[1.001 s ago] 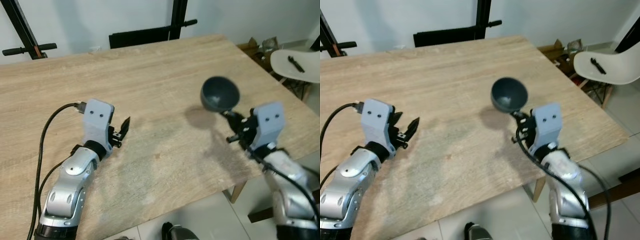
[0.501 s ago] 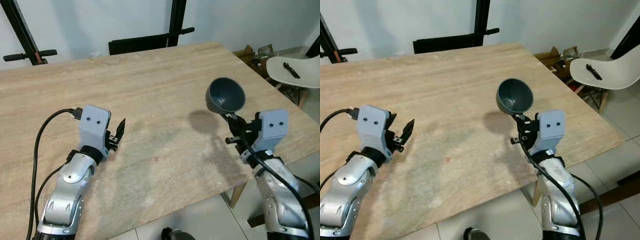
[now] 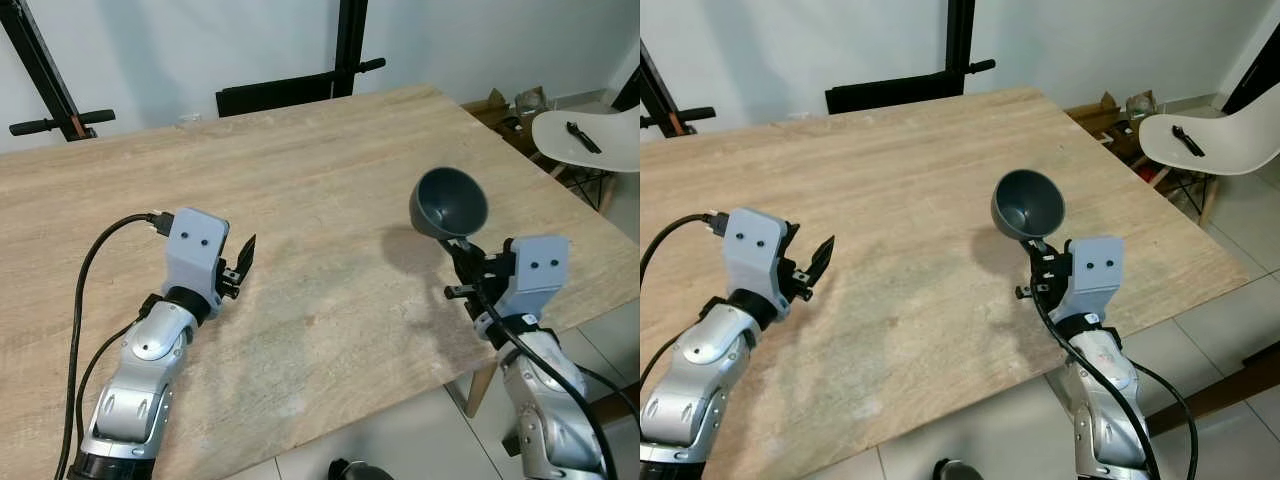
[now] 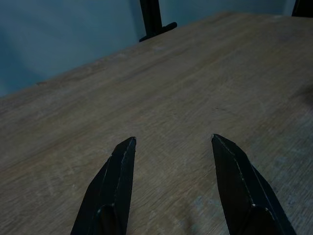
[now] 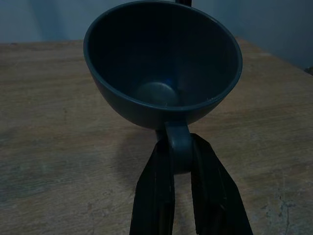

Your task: Setting the table

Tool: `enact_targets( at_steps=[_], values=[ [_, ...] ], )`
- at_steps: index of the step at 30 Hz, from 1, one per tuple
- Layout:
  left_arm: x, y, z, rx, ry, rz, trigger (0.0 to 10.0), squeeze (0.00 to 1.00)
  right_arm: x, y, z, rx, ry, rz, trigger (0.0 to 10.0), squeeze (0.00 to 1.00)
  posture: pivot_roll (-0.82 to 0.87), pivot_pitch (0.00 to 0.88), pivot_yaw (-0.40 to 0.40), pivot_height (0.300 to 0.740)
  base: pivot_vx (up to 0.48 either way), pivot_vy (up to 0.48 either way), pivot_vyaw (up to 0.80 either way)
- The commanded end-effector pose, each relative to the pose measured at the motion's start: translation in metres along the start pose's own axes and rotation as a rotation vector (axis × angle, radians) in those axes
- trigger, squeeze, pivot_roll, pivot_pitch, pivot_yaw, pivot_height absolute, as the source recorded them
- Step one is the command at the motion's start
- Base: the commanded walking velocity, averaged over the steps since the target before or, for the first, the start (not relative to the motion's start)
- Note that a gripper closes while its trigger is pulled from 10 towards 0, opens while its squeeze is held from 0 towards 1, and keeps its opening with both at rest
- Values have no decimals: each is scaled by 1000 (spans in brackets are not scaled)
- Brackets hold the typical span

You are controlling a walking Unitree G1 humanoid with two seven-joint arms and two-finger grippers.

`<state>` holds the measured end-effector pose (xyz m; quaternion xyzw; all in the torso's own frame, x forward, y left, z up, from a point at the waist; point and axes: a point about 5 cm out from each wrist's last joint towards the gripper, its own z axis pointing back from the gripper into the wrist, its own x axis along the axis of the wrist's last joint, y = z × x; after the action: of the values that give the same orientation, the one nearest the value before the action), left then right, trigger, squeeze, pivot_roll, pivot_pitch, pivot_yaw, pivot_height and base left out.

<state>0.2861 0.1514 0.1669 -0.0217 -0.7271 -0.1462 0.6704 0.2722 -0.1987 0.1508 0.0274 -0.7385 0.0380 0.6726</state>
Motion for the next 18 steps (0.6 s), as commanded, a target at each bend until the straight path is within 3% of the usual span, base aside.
enact_targets(
  at_steps=[1,18],
  values=[
    [-5,-1,-1,-3,15,-5,10000,0,2,-3,1,-12,-16,4,10000,0,-114,0,45,740,0,0,0],
    [-8,-4,-4,37,6,25,10000,0,0,1,-6,-15,-21,-13,10000,0,-112,0,30,740,0,0,0]
  ],
)
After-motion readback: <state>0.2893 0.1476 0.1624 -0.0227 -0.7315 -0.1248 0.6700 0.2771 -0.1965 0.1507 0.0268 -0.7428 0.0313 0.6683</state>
